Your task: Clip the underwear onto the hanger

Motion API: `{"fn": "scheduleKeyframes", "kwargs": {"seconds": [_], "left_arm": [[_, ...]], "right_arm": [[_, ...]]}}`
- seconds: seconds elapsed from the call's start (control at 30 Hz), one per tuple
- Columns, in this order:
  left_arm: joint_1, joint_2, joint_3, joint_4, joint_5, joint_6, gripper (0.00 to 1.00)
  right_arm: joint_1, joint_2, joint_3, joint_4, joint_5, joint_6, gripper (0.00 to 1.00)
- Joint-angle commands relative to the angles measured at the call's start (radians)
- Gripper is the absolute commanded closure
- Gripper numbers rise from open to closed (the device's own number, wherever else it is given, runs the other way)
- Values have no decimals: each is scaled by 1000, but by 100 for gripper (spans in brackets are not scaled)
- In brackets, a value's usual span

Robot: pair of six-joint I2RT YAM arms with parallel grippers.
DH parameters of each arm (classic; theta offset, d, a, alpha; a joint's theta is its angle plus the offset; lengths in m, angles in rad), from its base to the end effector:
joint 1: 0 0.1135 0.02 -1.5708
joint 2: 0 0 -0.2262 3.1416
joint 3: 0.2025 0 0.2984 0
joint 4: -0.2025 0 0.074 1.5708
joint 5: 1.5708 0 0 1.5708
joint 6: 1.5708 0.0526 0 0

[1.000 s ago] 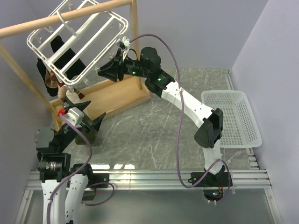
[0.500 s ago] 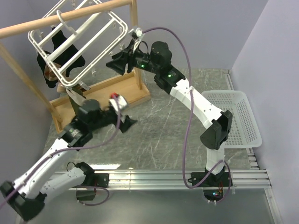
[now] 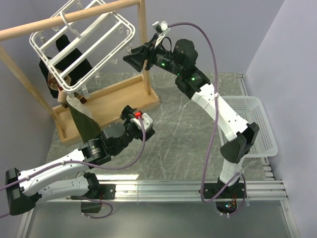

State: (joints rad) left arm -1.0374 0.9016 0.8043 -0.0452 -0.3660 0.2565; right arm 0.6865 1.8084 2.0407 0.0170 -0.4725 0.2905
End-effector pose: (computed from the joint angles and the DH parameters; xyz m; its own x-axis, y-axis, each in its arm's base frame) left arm 0.1679 -0.2473 0.3048 0.0885 0.3161 -0.9446 0.6218 0.7233 0.3003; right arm 0.3414 0.3107 0.4889 -0.0765 0.2670 -0.9606 -0.9222 0.3472 0.1700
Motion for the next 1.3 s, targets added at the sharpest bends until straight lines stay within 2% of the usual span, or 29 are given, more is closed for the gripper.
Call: {"fn": "scheduleKeyframes", "kwargs": {"seconds": [0.0,0.13,0.17,0.2,0.23,0.37,0.5,0.53,0.67,0.7,0.8,0.83,0.87,1.0,1.1,1.27], "left_arm": [[-9,-27,-10,235,-255,198,1],[2,-143,-10,226,-182,280,1],[22,-148,8,199,-172,245,1],[75,-148,30,115,-178,134,1],[97,-145,70,72,-179,83,1],[183,-135,111,-19,-198,-153,1],[230,-148,58,39,-151,-166,1],[232,-173,35,126,-169,-168,1],[226,-237,-80,270,-183,-128,1],[208,-250,-144,315,-223,-97,1],[90,-241,-299,624,-349,105,1],[82,-227,-333,702,-355,148,1],[80,-215,-361,852,-352,200,1],[82,-72,-387,1154,-412,344,10],[105,9,-369,1255,-409,386,22],[164,72,-300,1280,-429,404,29]], "right_arm": [[-36,-41,1,-9,37,-17,34],[-59,-37,13,-28,48,-34,33],[-62,-35,13,-31,49,-39,33],[-65,-34,18,-32,54,-43,33],[-68,-34,19,-37,55,-47,33],[-70,-31,21,-37,54,-48,32],[-73,-1,79,-74,46,-66,32],[-73,8,96,-83,48,-74,32],[-77,57,174,-112,40,-76,32],[-76,63,177,-114,32,-70,32],[-77,84,184,-115,14,-62,31],[-77,91,187,-115,8,-57,31],[-77,97,197,-120,-12,-51,30],[-76,71,148,-123,-70,-24,28],[-74,45,92,-149,-80,-53,26],[-74,31,98,-235,-104,-106,26]]}}
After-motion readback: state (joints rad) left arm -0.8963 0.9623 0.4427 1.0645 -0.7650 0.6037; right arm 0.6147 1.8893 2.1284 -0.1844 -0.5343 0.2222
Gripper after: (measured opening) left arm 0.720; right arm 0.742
